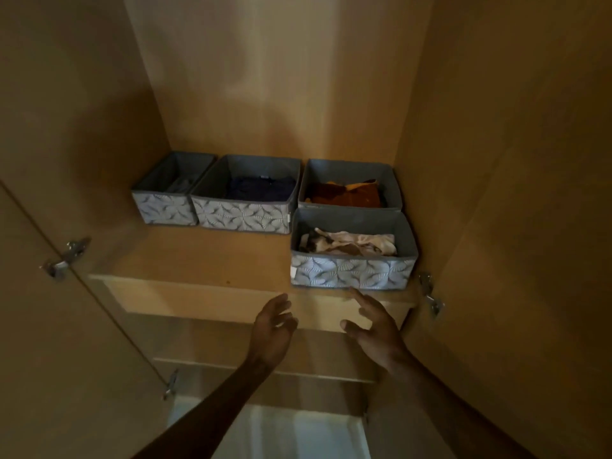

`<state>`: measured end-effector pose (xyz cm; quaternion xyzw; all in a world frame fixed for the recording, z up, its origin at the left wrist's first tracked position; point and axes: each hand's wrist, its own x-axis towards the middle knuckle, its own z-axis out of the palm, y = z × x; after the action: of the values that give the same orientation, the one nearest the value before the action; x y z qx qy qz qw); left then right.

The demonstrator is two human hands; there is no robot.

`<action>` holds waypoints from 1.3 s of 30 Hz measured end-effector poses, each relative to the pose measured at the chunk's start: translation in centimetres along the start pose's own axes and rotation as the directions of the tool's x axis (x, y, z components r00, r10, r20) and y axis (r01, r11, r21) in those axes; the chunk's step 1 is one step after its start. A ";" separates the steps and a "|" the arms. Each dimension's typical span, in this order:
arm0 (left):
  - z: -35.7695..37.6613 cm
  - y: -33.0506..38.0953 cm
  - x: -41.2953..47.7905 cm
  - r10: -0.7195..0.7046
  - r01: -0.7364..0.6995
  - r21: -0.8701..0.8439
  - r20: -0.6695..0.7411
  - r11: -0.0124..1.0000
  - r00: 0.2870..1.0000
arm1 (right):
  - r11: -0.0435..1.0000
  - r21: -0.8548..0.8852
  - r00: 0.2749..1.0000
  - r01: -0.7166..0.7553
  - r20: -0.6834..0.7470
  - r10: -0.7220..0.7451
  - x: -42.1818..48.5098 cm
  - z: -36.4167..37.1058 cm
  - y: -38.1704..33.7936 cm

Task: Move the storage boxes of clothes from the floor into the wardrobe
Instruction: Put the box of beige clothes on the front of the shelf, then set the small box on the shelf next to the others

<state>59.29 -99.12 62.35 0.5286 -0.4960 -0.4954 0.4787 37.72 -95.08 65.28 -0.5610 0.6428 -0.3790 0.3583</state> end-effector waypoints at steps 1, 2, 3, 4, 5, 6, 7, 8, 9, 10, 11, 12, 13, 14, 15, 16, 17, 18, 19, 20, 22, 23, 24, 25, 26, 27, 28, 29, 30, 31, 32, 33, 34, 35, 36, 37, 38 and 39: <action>-0.4 -0.4 -1.0 -0.025 0.024 -0.032 -0.028 0.999 0.999 | 0.996 0.089 0.999 -0.032 0.028 0.030 -0.5 0.5 0.1; -1.0 -0.9 -2.3 -0.053 0.050 -0.046 -0.062 0.998 0.997 | 0.985 0.154 0.995 -0.075 0.074 0.064 -1.1 1.2 0.3; -1.6 -1.3 -3.2 -0.076 0.072 -0.047 -0.094 0.996 0.993 | 0.972 0.205 0.989 -0.114 0.117 0.091 -1.5 1.8 0.5; -2.3 -2.0 -4.4 -0.109 0.102 -0.061 -0.132 0.993 0.985 | 0.959 0.238 0.978 -0.156 0.173 0.116 -2.1 2.8 0.7; -3.1 -2.3 -5.5 -0.138 0.129 -0.065 -0.152 0.989 0.979 | 0.946 0.264 0.968 -0.190 0.212 0.136 -2.6 3.6 0.8; -3.8 -2.6 -6.7 -0.162 0.153 -0.066 -0.170 0.986 0.972 | 0.937 0.274 0.958 -0.219 0.242 0.153 -3.2 4.4 0.9; -4.5 -3.0 -7.8 -0.183 0.175 -0.057 -0.185 0.983 0.966 | 0.929 0.277 0.947 -0.245 0.273 0.169 -3.7 5.2 0.9; -5.4 -3.6 -9.1 -0.215 0.208 -0.052 -0.209 0.977 0.954 | 0.921 0.271 0.929 -0.279 0.321 0.187 -4.4 6.3 0.9; -6.4 -4.2 -10.8 -0.248 0.245 -0.045 -0.239 0.969 0.939 | 0.914 0.254 0.904 -0.317 0.374 0.209 -5.3 7.5 0.9; -7.2 -4.6 -12.3 -0.266 0.267 -0.035 -0.261 0.963 0.928 | 0.912 0.236 0.885 -0.335 0.412 0.218 -6.2 8.4 0.9; -7.9 -4.9 -13.7 -0.288 0.290 -0.039 -0.286 0.956 0.914 | 0.919 0.202 0.866 -0.338 0.450 0.219 -7.0 9.2 1.0; -8.9 -5.5 -15.9 -0.318 0.320 -0.050 -0.329 0.946 0.889 | 0.929 0.154 0.833 -0.336 0.508 0.217 -8.2 10.6 1.1; -9.7 -5.9 -17.4 -0.345 0.345 -0.066 -0.355 0.936 0.869 | 0.940 0.118 0.808 -0.321 0.552 0.207 -9.1 11.5 1.2; -10.5 -6.3 -19.6 -0.371 0.368 -0.084 -0.390 0.926 0.843 | 0.947 0.085 0.773 -0.311 0.602 0.200 -10.4 12.6 1.3; -10.9 -6.5 -20.8 -0.383 0.379 -0.094 -0.408 0.921 0.829 | 0.950 0.065 0.754 -0.304 0.627 0.199 -11.0 13.1 1.4; -11.7 -6.9 -22.7 -0.401 0.393 -0.116 -0.445 0.912 0.801 | 0.955 0.041 0.721 -0.293 0.665 0.193 -12.1 14.1 1.5; -12.4 -7.3 -25.0 -0.416 0.401 -0.141 -0.491 0.905 0.766 | 0.961 0.010 0.683 -0.276 0.705 0.189 -13.4 15.3 1.3; -13.0 -7.5 -27.1 -0.428 0.402 -0.169 -0.522 0.900 0.738 | 0.968 -0.011 0.655 -0.252 0.734 0.179 -14.6 16.1 1.1; -13.5 -7.8 -29.6 -0.440 0.401 -0.200 -0.562 0.894 0.701 | 0.975 -0.036 0.618 -0.220 0.768 0.167 -16.1 17.1 0.8; -13.8 -8.2 -31.9 -0.450 0.399 -0.226 -0.595 0.889 0.666 | 0.980 -0.048 0.587 -0.192 0.795 0.154 -17.5 17.9 0.7; -14.3 -8.9 -37.4 -0.472 0.394 -0.277 -0.659 0.876 0.585 | 0.988 -0.074 0.509 -0.133 0.850 0.132 -20.9 19.8 0.2; -14.5 -9.2 -39.8 -0.477 0.385 -0.298 -0.681 0.874 0.555 | 0.991 -0.084 0.477 -0.107 0.870 0.125 -22.5 20.5 -0.1; -14.6 -9.2 -43.5 -0.479 0.361 -0.329 -0.720 0.873 0.502 | 0.994 -0.090 0.427 -0.064 0.897 0.109 -25.0 21.6 -0.5; -14.6 -9.3 -46.2 -0.476 0.337 -0.348 -0.748 0.875 0.463 | 0.995 -0.095 0.399 -0.039 0.911 0.103 -26.9 22.3 -0.9; -14.6 -9.2 -48.7 -0.482 0.322 -0.369 -0.764 0.872 0.429 | 0.996 -0.090 0.374 -0.023 0.923 0.092 -28.7 23.0 -1.2; -14.5 -9.0 -52.4 -0.478 0.292 -0.389 -0.799 0.874 0.366 | 0.996 -0.087 0.319 0.006 0.944 0.081 -31.4 23.7 -1.7; -14.4 -9.1 -54.3 -0.481 0.279 -0.402 -0.811 0.872 0.334 | 0.997 -0.082 0.292 0.009 0.954 0.076 -32.7 24.1 -1.8; -14.3 -9.2 -57.8 -0.480 0.254 -0.419 -0.836 0.872 0.268 | 0.996 -0.077 0.231 0.039 0.971 0.066 -35.4 24.8 -2.3; -14.3 -9.4 -60.6 -0.481 0.236 -0.433 -0.850 0.870 0.214 | 0.995 -0.077 0.188 0.065 0.980 0.063 -37.4 25.5 -2.7; -14.3 -9.7 -62.8 -0.488 0.226 -0.448 -0.855 0.865 0.176 | 0.993 -0.074 0.163 0.089 0.985 0.059 -38.8 25.9 -2.9; -14.1 -9.7 -65.8 -0.491 0.200 -0.464 -0.864 0.863 0.111 | 0.991 -0.058 0.107 0.123 0.993 0.044 -41.2 26.6 -3.3; -14.0 -9.8 -68.2 -0.488 0.178 -0.473 -0.871 0.863 0.051 | 0.988 -0.039 0.064 0.151 0.998 0.030 -43.0 27.2 -3.9; -14.0 -9.9 -70.1 -0.487 0.152 -0.482 -0.874 0.863 -0.005 | 0.981 -0.027 0.024 0.190 0.999 0.023 -44.7 27.6 -4.3; -13.8 -10.3 -74.0 -0.484 0.099 -0.496 -0.867 0.863 -0.123 | 0.966 -0.007 -0.074 0.259 0.997 0.027 -48.4 29.2 -4.9; -13.9 -10.3 -75.1 -0.488 0.085 -0.504 -0.858 0.859 -0.157 | 0.958 -0.002 -0.091 0.286 0.995 0.030 -49.4 29.6 -5.2; -13.9 -10.4 -75.9 -0.496 0.073 -0.515 -0.849 0.854 -0.180 | 0.954 0.005 -0.105 0.299 0.994 0.028 -50.2 30.2 -5.4; -14.0 -10.4 -76.0 -0.511 0.076 -0.531 -0.839 0.844 -0.185 | 0.954 0.006 -0.120 0.300 0.992 0.032 -50.4 30.3 -5.8; -14.1 -10.7 -77.1 -0.522 0.049 -0.544 -0.823 0.837 -0.222 | 0.944 0.019 -0.159 0.328 0.987 0.035 -51.8 31.0 -6.1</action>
<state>72.55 -21.35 56.16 0.7292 0.2612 -0.0973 0.6250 73.84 -46.76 58.35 -0.7598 0.1213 0.2170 0.6007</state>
